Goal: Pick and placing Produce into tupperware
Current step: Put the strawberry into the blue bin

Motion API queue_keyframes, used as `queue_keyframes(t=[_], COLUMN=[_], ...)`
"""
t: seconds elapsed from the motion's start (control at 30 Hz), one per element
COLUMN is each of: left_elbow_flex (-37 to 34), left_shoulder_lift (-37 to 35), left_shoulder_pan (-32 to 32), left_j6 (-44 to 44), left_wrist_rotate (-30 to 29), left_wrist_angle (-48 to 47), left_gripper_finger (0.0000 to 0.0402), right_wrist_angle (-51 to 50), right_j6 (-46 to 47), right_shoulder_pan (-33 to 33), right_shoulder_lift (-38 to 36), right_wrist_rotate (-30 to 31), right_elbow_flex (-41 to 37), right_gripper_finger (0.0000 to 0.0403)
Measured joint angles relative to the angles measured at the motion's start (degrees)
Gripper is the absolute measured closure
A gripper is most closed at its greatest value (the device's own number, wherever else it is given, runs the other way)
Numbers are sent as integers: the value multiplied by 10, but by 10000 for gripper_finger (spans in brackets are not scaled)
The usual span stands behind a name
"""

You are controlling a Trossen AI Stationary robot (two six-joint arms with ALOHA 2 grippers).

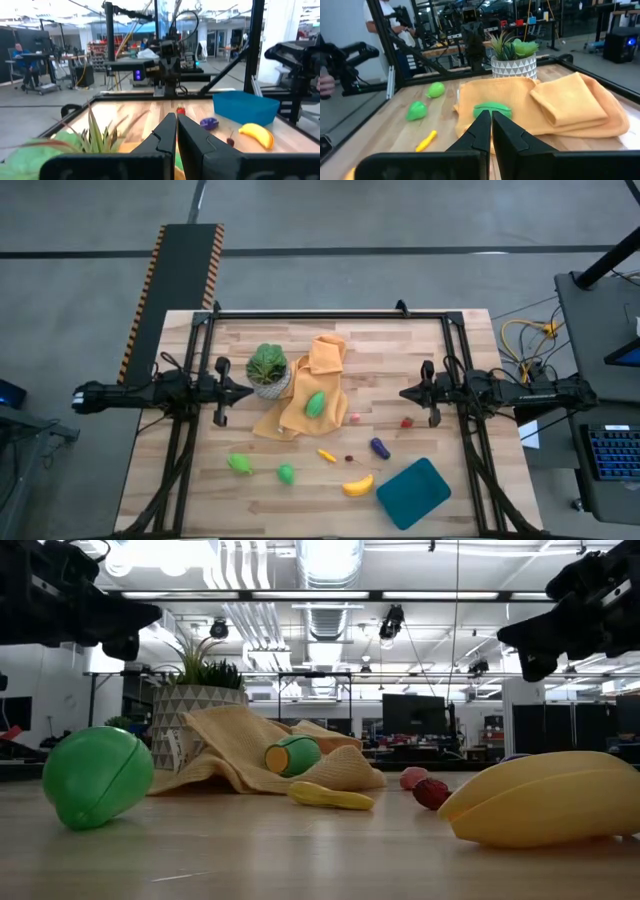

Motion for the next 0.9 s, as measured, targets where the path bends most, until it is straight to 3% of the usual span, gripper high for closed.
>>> queue_keyframes(t=[0.3,0.53,0.67,0.9], left_elbow_flex=[0,0,19,65], left_shoulder_lift=[0,17,47,115], left_shoulder_pan=[0,1,1,1], left_j6=[4,-14,7,19], left_wrist_rotate=[-3,-63,-59,-57], left_wrist_angle=[0,75,109,141], left_gripper_finger=[402,402,393,326], right_wrist_angle=[3,72,85,-29], right_j6=[-40,-61,-74,-78], right_shoulder_pan=[0,0,0,0], right_shoulder_lift=[0,2,4,38], right_wrist_rotate=[0,14,11,11], right_elbow_flex=[0,0,25,125], right_gripper_finger=[394,384,340,244])
